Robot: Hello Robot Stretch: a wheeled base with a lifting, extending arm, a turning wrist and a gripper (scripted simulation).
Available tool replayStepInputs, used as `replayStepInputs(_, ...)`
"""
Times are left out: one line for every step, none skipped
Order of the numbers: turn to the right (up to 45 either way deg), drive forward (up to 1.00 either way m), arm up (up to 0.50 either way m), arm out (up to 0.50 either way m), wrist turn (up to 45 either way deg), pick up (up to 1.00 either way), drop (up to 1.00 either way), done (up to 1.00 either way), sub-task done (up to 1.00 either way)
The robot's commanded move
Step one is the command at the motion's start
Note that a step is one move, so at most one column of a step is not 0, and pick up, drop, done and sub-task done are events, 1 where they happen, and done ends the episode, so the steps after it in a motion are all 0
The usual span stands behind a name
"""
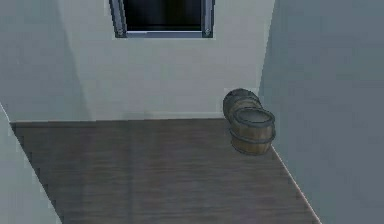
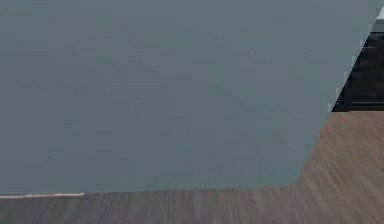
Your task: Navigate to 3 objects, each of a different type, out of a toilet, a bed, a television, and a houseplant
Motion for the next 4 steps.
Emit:
replayStepInputs(0.0,1.00,0.00,0.00,0.0,0.00,0.00,0.00,0.00)
replayStepInputs(0.0,0.55,0.00,0.00,0.0,0.00,0.00,0.00,0.00)
replayStepInputs(-15.0,0.00,0.00,0.00,0.0,0.00,0.00,0.00,0.00)
replayStepInputs(0.0,0.00,0.00,0.00,0.0,0.00,0.00,1.00,0.00)
